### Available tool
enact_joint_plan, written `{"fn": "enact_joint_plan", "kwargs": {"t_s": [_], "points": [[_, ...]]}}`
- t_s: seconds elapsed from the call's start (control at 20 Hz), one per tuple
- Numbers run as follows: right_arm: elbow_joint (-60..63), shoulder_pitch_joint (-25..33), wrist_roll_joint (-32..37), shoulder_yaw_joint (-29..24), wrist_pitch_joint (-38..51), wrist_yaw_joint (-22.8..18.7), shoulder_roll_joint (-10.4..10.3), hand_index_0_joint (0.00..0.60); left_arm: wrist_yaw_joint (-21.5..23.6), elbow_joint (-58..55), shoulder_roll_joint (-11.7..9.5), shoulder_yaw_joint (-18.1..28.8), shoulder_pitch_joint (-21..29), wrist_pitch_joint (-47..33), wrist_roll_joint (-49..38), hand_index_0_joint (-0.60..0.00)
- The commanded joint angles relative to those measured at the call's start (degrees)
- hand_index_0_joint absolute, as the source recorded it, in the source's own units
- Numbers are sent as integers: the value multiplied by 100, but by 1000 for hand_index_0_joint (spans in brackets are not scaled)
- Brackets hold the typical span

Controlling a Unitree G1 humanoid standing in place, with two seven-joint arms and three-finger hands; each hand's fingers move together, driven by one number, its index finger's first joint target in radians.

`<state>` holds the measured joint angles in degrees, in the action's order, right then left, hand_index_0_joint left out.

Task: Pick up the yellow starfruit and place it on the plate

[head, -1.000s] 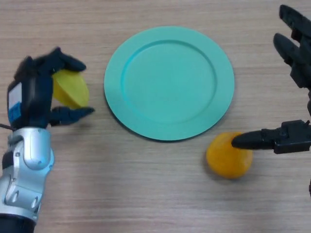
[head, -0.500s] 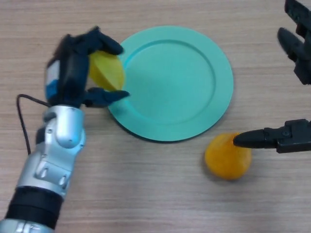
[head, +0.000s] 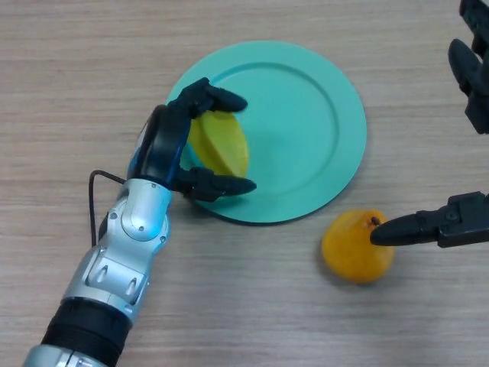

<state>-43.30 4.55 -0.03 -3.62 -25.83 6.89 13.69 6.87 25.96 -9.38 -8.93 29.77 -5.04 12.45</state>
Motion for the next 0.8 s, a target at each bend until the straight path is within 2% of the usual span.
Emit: {"fn": "enact_joint_plan", "kwargs": {"t_s": [0.05, 0.3, 0.45, 0.6, 0.75, 0.8], "points": [[-373, 128, 185, -280, 666, -98, 132, 0, -72, -642, -151, 274, 16, -79, -63, 0], [-348, 211, 183, -196, 548, -123, 122, 0, 21, -1429, -180, 827, -215, -265, -272, 0], [-268, 263, 184, -99, 480, -96, 121, 0, -427, -2717, -344, 982, -602, 357, -644, 0], [-108, 219, 63, 0, 665, -9, 102, 0, -621, -3670, -415, 1099, -1044, 631, -1044, 0], [21, 417, 396, 1, 410, 7, 41, 0, -1294, -4628, -578, 1297, -1441, 1071, -1755, 0], [105, 453, 471, 16, 441, -17, 40, 0, -1389, -4800, -616, 1347, -1526, 1163, -1841, 0]]}}
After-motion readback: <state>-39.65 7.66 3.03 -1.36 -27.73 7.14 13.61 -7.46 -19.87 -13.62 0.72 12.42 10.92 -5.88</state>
